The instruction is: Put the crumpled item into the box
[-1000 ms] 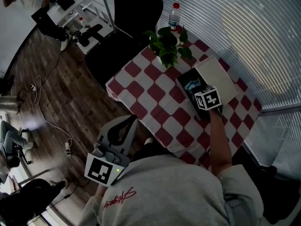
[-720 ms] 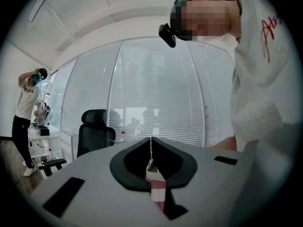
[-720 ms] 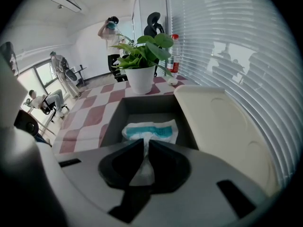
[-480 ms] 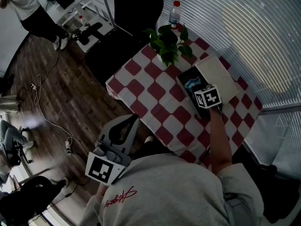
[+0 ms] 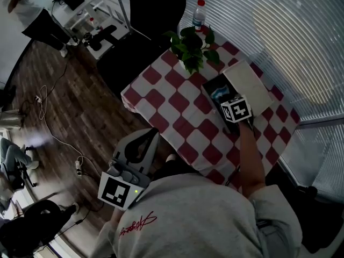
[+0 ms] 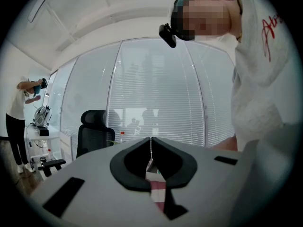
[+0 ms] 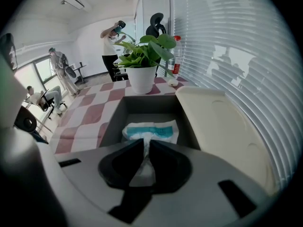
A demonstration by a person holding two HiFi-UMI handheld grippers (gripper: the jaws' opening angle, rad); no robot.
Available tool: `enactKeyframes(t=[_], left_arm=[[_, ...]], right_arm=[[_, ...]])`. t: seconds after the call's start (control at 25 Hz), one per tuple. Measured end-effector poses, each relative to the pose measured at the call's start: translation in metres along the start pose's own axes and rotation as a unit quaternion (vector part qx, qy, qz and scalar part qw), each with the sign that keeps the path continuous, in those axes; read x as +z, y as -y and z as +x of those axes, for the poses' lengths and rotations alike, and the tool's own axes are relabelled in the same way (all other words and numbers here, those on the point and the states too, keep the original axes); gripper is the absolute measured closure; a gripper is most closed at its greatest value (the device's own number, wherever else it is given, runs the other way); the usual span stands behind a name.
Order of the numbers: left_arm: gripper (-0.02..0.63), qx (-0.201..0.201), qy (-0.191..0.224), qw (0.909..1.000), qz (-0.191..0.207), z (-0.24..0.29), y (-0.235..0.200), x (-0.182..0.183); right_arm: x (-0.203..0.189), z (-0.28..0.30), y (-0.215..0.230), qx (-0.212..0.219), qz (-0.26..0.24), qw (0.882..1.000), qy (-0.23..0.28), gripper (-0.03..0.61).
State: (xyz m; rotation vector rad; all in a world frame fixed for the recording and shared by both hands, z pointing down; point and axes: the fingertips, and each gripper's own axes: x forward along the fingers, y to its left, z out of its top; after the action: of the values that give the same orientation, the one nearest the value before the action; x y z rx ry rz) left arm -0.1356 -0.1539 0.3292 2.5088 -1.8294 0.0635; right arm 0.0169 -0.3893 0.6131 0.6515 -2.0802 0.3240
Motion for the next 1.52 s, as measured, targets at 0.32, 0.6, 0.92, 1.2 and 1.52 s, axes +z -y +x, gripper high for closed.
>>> enactKeyframes(t=[0.32, 0.6, 0.92, 1.2, 1.52], left_arm=[[0.594, 0.004, 0.001, 1.0, 0.003, -0.005, -0.001, 0.001], [0.594, 0.004, 0.0, 1.0, 0.008, -0.007, 0.0, 0.001], [0.594, -0.005, 0.007, 0.9999, 0.011, -0.004, 0.003, 0.007], [0.594, -0.009, 0.004, 0.9998, 0.016, -0.001, 0.007, 0.005], [0.594, -0.014, 0.002, 0.9997, 0.019, -0.002, 0.01, 0.006]], right_arm=[[0.004, -0.005, -0.006, 0.003, -0.008, 1.0, 0.006, 0.436], [0.015, -0.019, -0.002, -0.005, 0.005, 0.999, 0.045, 0.433], [0.027, -0.039, 0.001, -0.015, 0.024, 0.996, 0.086, 0.434], [0.037, -0.06, 0.005, -0.032, 0.035, 0.99, 0.135, 0.478], [0.05, -0.086, 0.006, -0.046, 0.056, 0.98, 0.187, 0.52]])
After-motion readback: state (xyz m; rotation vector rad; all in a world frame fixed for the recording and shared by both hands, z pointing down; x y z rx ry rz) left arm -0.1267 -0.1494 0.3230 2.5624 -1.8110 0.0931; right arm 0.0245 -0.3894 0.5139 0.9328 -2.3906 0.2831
